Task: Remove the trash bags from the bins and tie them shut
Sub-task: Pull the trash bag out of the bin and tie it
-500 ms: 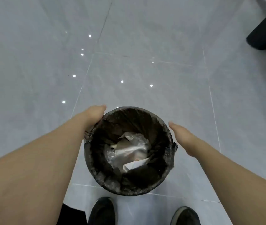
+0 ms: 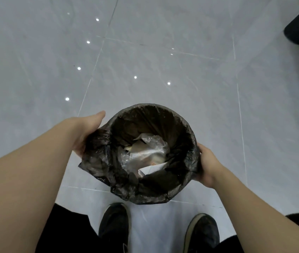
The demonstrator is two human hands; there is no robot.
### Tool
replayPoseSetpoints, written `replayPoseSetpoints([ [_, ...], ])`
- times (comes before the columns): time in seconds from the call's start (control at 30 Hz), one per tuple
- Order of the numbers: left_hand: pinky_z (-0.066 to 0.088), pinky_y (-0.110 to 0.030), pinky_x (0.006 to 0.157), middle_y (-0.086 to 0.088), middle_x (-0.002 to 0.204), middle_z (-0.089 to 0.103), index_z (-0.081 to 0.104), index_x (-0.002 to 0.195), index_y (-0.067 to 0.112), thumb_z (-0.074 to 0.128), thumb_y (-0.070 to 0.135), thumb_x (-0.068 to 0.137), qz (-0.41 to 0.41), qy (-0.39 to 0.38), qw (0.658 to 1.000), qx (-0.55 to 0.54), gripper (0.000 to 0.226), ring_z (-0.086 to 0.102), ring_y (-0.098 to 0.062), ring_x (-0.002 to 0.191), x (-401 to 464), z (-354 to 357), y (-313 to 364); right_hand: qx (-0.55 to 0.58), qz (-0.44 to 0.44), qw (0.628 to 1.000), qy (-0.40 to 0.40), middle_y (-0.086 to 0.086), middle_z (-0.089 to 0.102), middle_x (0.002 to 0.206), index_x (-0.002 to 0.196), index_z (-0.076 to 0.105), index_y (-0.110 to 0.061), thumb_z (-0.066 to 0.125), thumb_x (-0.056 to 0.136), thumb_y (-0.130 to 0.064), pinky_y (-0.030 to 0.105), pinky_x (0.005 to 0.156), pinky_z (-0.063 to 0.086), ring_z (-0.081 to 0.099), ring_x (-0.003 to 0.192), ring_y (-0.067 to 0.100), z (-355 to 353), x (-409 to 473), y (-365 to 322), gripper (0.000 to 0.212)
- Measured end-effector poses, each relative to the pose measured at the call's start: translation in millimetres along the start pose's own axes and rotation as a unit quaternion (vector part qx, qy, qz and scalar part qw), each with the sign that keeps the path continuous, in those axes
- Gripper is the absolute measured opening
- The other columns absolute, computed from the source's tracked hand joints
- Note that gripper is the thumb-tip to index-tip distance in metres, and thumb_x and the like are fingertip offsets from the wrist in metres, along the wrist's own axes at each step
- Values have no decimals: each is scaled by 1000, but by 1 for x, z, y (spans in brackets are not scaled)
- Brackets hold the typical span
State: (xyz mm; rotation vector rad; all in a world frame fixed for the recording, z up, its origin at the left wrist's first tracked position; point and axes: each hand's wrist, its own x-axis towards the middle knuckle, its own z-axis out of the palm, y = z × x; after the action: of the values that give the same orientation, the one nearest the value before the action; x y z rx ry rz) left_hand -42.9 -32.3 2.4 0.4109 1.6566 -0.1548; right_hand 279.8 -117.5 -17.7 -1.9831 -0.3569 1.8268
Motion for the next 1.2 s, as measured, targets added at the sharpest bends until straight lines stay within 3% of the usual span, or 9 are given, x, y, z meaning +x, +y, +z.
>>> replayPoseSetpoints([
  [0.07,54,-54,80,-21,95,74,68,104,3,23,80,83,-1,-5,1000,17,92,69,-36,92,-15,1,1,9,-1,1000,-5,7,75,104,108,71,-20,40,93,-46,48,82,57,69,97,30,-1,-6,5,43],
  [0.17,58,-52,74,-17,84,75,68,100,3,40,47,95,33,16,997,64,53,72,-31,82,-35,7,3,3,2,1000,0,7,75,105,112,69,-21,39,93,-48,52,86,55,69,101,31,0,-16,9,45],
  [0.23,58,-36,61,-11,76,73,65,95,4,40,29,95,41,31,992,111,34,69,-24,65,-43,11,4,-3,15,1000,9,7,75,103,109,70,-20,39,93,-52,52,90,53,69,100,31,1,-22,10,47],
  [0.33,43,-17,40,-3,59,50,50,80,10,32,14,97,88,99,979,157,25,43,-14,46,-52,17,7,-11,23,999,26,11,75,102,107,71,-15,40,94,-47,54,91,52,70,97,33,0,-33,10,47],
  [0.5,45,-18,35,-9,65,47,48,83,5,34,5,96,151,145,963,168,19,44,-14,42,-57,25,12,-31,12,999,35,14,75,97,105,70,-7,42,93,-30,49,88,54,69,94,33,-6,-50,2,38],
  [0.73,49,-25,43,-10,60,45,47,75,2,44,3,92,210,160,950,167,17,48,-19,45,-78,40,21,-3,-18,999,-39,16,71,96,109,66,-5,40,94,-21,38,70,55,68,80,30,-4,-69,-15,34],
  [0.9,56,-40,73,-12,62,47,51,79,1,41,1,92,237,159,947,144,17,53,-25,55,-89,48,21,65,-67,987,-134,9,71,98,121,61,-5,41,98,-15,40,73,56,68,81,25,10,-83,-18,33],
  [1.07,54,-29,43,-8,63,39,51,83,3,40,-5,88,250,105,963,1,14,51,-23,50,-99,44,22,78,-128,977,-155,13,71,109,121,60,-6,40,98,-11,32,64,58,69,84,23,23,-94,-22,31],
  [1.2,57,-40,68,-18,82,62,63,90,-2,44,-1,83,308,76,939,-133,21,63,-30,69,-107,43,30,71,-200,972,-102,18,71,102,113,65,-5,45,94,-8,32,68,56,68,84,26,25,-100,-33,28],
])
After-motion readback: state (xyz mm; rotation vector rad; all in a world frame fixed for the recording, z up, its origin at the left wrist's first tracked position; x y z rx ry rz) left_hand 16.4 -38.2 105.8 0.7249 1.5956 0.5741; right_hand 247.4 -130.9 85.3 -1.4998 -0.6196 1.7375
